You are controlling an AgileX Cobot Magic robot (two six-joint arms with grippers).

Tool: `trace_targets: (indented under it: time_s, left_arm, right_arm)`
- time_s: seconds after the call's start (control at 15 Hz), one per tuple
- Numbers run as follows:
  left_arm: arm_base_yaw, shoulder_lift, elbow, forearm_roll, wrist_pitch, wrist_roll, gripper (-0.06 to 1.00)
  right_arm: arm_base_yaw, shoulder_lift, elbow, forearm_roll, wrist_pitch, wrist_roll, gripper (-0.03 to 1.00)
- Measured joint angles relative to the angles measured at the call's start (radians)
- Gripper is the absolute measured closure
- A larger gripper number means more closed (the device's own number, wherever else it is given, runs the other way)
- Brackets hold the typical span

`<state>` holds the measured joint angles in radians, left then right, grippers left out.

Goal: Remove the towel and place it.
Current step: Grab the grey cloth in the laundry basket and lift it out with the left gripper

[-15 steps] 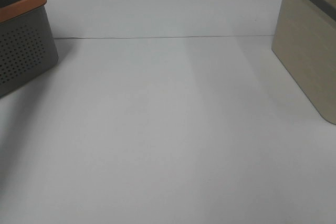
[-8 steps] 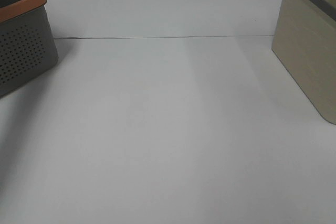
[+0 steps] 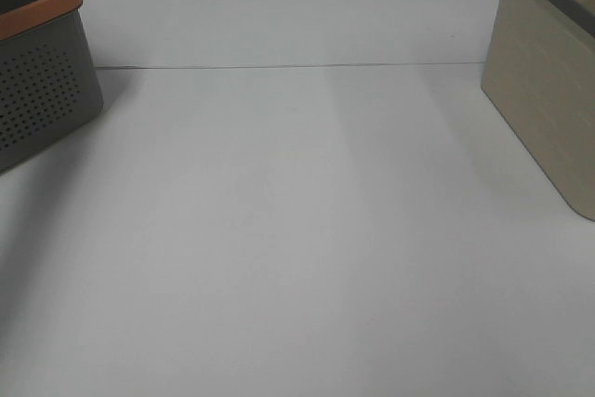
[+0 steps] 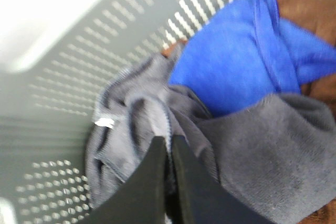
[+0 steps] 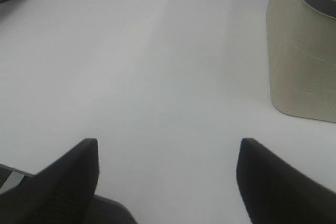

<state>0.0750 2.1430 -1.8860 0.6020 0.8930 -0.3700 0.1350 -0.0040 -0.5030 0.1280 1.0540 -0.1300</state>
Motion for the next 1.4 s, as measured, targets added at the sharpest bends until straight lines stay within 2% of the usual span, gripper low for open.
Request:
trace_targets:
  time_s: [0.4,0.53,0.67,0.93,1.13,1.27,1.4]
  left_arm:
    - [0.000,-0.207,0.000,0.015,-0.098,0.000,0.94]
    - [0.000,-0.289,0.000,0.017,-0.162,0.000,0.94]
    - [-0.001,-0.389,0.000,0.015,-0.275,-0.003,0.94]
    - [-0.001,-0.489,0.000,-0.060,-0.465,-0.003,0.94]
    - [-0.001,-0.524,0.000,-0.108,-0.565,-0.003,0.94]
    - [-0.010,-0.531,-0.029,-0.142,-0.598,-0.003,0.94]
    - [-0.062,-0.531,-0.092,-0.150,-0.623,-0.003,0.94]
  right_arm:
    - [0.000,0.000,0.000,0.000,-0.001,0.000,0.25]
    - [0.000,0.000,0.000,0.000,-0.001,0.000,0.25]
    - [0.000,0.000,0.000,0.000,-0.001,0.000,0.25]
    - [0.000,0.000,0.000,0.000,-0.001,0.000,0.25]
    - [0.000,0.000,0.000,0.000,-0.001,0.000,0.25]
    - [0.000,0.000,0.000,0.000,-0.001,0.000,0.25]
    - [0.000,0.000,0.000,-0.001,-0.001,0.000,0.25]
